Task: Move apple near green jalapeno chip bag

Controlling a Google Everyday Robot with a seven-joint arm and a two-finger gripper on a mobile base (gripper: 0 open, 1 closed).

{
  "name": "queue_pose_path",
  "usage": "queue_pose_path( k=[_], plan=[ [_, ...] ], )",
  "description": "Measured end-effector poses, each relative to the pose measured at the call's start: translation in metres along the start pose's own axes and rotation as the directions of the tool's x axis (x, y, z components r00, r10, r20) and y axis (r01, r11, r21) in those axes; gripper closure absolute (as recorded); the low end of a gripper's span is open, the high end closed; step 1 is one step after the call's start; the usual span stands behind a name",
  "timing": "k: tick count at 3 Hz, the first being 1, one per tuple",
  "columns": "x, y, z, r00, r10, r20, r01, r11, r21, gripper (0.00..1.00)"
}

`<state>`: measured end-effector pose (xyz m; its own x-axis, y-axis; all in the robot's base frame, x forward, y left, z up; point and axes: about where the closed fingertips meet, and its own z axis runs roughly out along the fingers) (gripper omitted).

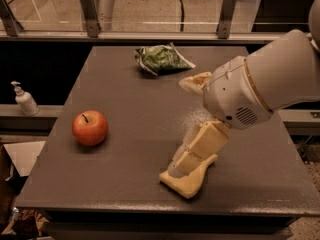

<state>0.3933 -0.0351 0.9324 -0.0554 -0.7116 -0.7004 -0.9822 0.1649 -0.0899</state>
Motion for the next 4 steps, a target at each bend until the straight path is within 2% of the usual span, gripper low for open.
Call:
queue_pose_path(
  k=[1, 2, 3, 4],
  plan=[
    [0.000, 0.000, 0.000, 1.000, 0.000, 0.000, 0.000, 1.0000, 0.000, 0.00],
    [0.010, 0.002, 0.001, 0.998, 0.037, 0.047, -0.038, 0.9992, 0.012, 0.00],
    [0.010, -0.001, 0.016, 0.990, 0.055, 0.130, -0.060, 0.9974, 0.039, 0.00],
    [0.003, -0.010, 0.045, 0.982, 0.042, 0.185, -0.056, 0.9960, 0.070, 0.00]
  ],
)
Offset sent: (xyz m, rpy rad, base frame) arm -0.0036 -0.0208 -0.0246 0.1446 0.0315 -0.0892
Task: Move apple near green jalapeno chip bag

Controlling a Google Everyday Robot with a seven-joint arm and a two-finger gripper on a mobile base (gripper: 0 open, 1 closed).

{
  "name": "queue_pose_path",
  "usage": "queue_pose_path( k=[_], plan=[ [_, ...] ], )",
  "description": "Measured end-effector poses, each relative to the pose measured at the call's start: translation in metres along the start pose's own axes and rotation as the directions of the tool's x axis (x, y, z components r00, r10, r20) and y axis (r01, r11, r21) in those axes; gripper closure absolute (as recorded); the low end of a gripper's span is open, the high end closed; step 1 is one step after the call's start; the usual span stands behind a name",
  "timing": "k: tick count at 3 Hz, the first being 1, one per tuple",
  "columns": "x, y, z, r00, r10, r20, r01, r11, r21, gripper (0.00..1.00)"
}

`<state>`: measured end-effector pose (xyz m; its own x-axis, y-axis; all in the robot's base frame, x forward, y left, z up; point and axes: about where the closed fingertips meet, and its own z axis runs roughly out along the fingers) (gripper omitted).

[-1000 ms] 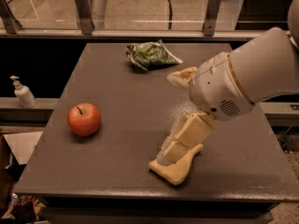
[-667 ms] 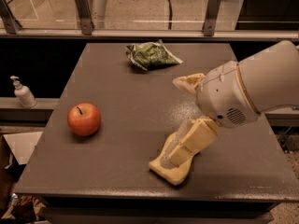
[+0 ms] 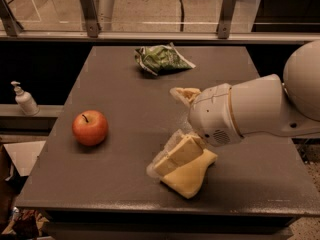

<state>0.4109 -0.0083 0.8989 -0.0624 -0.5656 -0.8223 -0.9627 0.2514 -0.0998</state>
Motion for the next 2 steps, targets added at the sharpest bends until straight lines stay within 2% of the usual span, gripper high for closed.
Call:
queue_pose_path(
  k=[2],
  plan=[
    [-0.014, -0.016, 0.071, 0.996, -0.038, 0.076, 0.036, 0.9992, 0.017, 0.00]
  ],
)
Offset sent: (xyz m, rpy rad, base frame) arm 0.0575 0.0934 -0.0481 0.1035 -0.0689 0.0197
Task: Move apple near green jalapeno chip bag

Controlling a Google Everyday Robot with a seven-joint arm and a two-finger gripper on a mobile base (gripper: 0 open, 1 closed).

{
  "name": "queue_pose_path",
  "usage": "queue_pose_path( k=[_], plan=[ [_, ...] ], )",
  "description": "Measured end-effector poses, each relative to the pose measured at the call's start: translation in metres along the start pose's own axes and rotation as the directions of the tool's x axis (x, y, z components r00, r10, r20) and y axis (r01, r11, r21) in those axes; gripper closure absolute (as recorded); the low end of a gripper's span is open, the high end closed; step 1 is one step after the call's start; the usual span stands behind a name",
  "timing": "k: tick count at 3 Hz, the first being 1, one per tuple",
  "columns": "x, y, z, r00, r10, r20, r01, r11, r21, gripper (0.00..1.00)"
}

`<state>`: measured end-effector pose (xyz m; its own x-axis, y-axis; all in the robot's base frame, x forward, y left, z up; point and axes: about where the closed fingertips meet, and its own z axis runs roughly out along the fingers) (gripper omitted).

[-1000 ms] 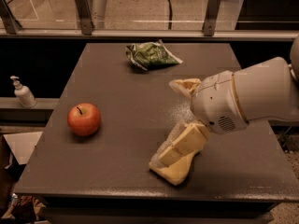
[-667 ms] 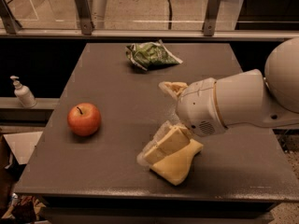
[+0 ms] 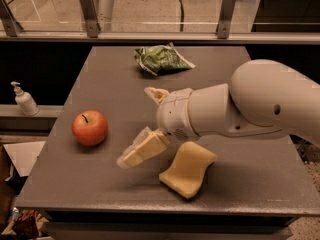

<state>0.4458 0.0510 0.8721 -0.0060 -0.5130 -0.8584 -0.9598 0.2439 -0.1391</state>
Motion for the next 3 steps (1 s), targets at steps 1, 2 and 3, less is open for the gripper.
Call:
queue_pose_path(
  k=[1, 2, 3],
  plan=[
    [-0.007, 0.002, 0.037, 0.999, -0.003, 0.032, 0.004, 0.9999, -0.015, 0.00],
    [-0.018, 0.004, 0.069, 0.998, 0.009, 0.066, -0.007, 0.9994, -0.034, 0.00],
    [-0.031, 0.008, 0.094, 0.995, 0.018, 0.101, -0.013, 0.9985, -0.053, 0.00]
  ],
)
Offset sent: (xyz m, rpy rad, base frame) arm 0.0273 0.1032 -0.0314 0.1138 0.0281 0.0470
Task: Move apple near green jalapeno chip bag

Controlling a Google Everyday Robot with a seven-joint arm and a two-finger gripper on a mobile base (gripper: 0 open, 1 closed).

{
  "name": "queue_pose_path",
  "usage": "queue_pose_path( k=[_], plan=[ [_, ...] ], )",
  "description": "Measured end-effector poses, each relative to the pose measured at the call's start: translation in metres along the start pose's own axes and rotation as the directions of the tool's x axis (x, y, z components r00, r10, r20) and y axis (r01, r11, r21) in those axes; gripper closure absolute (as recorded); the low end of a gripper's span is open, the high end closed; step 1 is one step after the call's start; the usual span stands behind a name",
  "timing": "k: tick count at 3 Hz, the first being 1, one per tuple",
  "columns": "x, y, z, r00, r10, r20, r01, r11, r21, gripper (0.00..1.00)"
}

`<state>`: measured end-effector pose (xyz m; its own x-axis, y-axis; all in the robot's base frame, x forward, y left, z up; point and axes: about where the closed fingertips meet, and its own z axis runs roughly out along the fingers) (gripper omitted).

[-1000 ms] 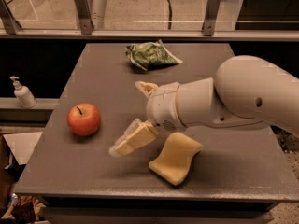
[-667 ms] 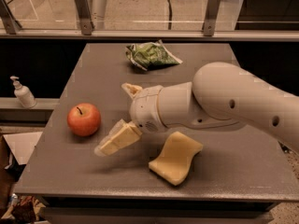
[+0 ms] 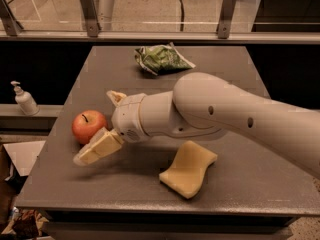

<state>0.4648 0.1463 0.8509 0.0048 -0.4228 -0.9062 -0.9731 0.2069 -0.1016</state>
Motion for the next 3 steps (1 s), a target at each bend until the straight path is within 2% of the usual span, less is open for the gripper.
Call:
queue_pose_path(
  k=[1, 3],
  plan=[
    [-0.0054, 0.0055, 0.0186, 1.000, -0.004, 0.019, 0.004, 0.9996, -0.028, 0.18],
    [-0.0039, 0.0019, 0.0203, 0.999, 0.006, 0.034, -0.006, 0.9997, -0.024, 0.64]
  ],
)
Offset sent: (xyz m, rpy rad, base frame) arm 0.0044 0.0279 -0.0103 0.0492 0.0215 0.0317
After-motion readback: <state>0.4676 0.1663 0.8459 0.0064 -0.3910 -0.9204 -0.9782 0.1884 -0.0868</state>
